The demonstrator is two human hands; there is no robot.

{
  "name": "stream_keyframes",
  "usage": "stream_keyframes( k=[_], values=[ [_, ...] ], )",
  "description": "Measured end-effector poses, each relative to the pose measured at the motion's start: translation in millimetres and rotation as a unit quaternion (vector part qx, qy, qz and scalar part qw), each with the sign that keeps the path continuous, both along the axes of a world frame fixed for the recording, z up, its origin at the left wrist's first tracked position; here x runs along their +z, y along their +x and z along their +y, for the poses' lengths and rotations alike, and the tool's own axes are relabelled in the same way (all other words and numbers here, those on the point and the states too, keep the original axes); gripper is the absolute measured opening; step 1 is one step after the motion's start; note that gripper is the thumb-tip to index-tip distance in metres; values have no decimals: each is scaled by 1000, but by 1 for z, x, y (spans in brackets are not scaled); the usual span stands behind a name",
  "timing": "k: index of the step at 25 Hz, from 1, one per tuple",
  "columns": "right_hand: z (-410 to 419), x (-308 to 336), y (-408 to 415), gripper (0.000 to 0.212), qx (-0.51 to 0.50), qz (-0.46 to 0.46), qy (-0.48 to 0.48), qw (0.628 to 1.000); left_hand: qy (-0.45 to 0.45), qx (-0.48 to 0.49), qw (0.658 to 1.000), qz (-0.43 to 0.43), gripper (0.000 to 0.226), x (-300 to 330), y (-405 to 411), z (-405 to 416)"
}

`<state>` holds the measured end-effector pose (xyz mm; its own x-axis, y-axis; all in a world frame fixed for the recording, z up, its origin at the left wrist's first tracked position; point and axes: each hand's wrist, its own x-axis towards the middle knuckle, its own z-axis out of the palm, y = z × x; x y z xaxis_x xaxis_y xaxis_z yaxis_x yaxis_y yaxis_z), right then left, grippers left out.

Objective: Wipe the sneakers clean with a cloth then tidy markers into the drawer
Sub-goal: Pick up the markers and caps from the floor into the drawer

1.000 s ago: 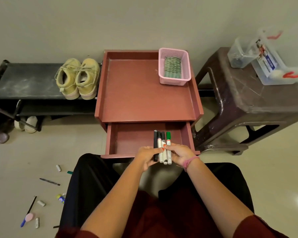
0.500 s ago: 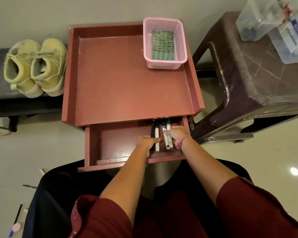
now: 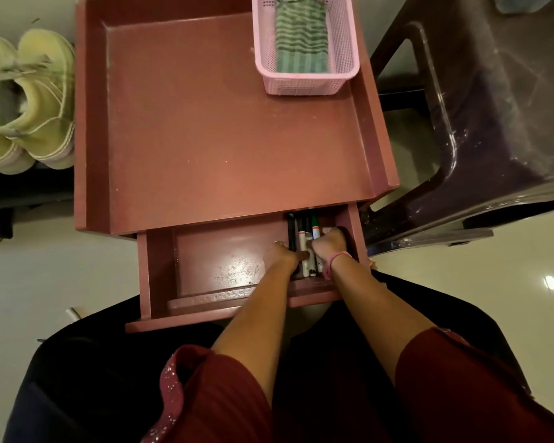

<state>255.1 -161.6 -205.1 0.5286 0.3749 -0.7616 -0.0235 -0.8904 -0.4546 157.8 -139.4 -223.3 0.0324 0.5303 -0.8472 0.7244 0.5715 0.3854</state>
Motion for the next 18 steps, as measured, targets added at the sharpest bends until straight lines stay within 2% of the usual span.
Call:
stream_keyframes(
  k=[3,5,7,10,12,15,18],
  values=[
    [-2,1,-1,41,64,-54,-26,996,3,-5,1000,8,28,-4,1,3],
    [-4,5,-2,41,108,-105,-32,988,8,-18,1000,24,37,-4,1,3],
    [-6,10,-6,35,166,-166,-28,972,22,-43,998,35,37,-3,1,2],
    [-6,19,-8,32,266,-233,-32,935,35,-42,998,26,22,-1,-4,4],
    [-4,28,-4,29,320,-223,-62,919,33,-3,999,-3,16,-7,-9,5],
    [-4,49,13,28,396,-181,-84,896,23,60,997,-41,23,-13,-12,4],
    [-14,77,38,31,394,-113,-33,912,13,93,994,-58,19,-16,-10,3]
  ],
)
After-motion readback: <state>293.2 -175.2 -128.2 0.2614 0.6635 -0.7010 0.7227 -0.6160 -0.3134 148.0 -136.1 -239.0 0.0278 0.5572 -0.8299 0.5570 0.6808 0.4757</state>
